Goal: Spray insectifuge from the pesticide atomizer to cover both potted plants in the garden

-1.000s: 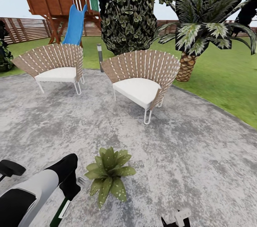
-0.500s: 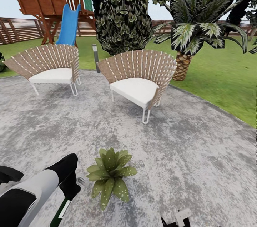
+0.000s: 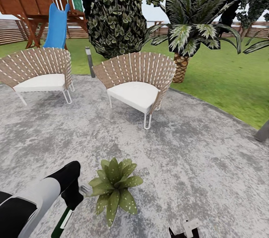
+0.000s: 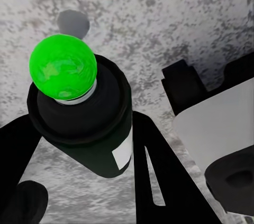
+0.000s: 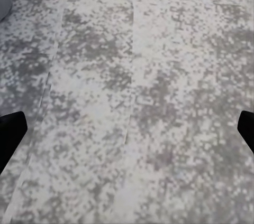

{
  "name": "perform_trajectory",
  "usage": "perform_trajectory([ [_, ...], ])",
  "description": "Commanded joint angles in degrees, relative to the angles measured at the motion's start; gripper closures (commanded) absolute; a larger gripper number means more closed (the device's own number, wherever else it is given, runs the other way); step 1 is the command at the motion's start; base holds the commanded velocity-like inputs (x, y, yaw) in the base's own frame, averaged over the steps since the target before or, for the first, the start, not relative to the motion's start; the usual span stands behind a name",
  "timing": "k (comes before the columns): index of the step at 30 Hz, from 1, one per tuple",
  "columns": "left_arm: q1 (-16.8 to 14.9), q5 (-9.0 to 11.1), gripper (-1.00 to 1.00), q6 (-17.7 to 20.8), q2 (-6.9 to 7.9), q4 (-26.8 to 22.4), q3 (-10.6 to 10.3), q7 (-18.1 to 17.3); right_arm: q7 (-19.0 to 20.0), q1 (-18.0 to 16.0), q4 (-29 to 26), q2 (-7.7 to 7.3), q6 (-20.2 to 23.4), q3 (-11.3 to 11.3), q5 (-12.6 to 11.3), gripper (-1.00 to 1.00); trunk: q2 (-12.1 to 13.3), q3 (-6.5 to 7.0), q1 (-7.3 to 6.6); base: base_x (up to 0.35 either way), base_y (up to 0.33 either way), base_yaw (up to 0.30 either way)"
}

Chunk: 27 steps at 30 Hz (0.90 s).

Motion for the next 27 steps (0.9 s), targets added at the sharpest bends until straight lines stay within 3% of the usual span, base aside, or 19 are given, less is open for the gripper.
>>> perform_trajectory([
  [1, 0.00, -0.51, 1.00, 0.30, 0.12, -0.14, 0.12, -0.59, 0.22, -0.05, 0.04, -0.05, -0.16, -0.05, 0.04, -1.00, -0.02, -0.05, -0.01, 0.003, 0.007, -0.012],
  [9, -0.08, -0.42, 1.00, 0.12, 0.47, -0.49, 0.71, -0.55, 0.40, -0.03, 0.13, -0.20, -0.16, -0.03, 0.20, -1.00, -0.02, -0.05, -0.01, 0.000, 0.001, -0.001],
  [14, -0.41, -0.42, 1.00, 0.25, 0.46, -6.12, 0.68, -0.81, 0.29, -0.02, 0.14, -0.19, -0.16, -0.01, 0.21, -1.00, -0.02, -0.05, -0.01, 0.000, 0.000, 0.000],
  [23, -0.40, -0.47, 1.00, 0.22, 0.73, -6.71, 0.23, -1.03, 0.29, -0.01, 0.14, -0.19, -0.16, 0.01, 0.21, -1.00, -0.02, -0.05, -0.01, 0.000, 0.000, 0.000],
  [27, -0.86, -0.42, 1.00, -1.54, 1.24, -6.88, 0.20, -1.16, 0.22, -0.04, 0.14, -0.19, -0.16, 0.01, 0.21, -1.00, -0.02, -0.05, -0.01, 0.000, 0.000, 0.000],
])
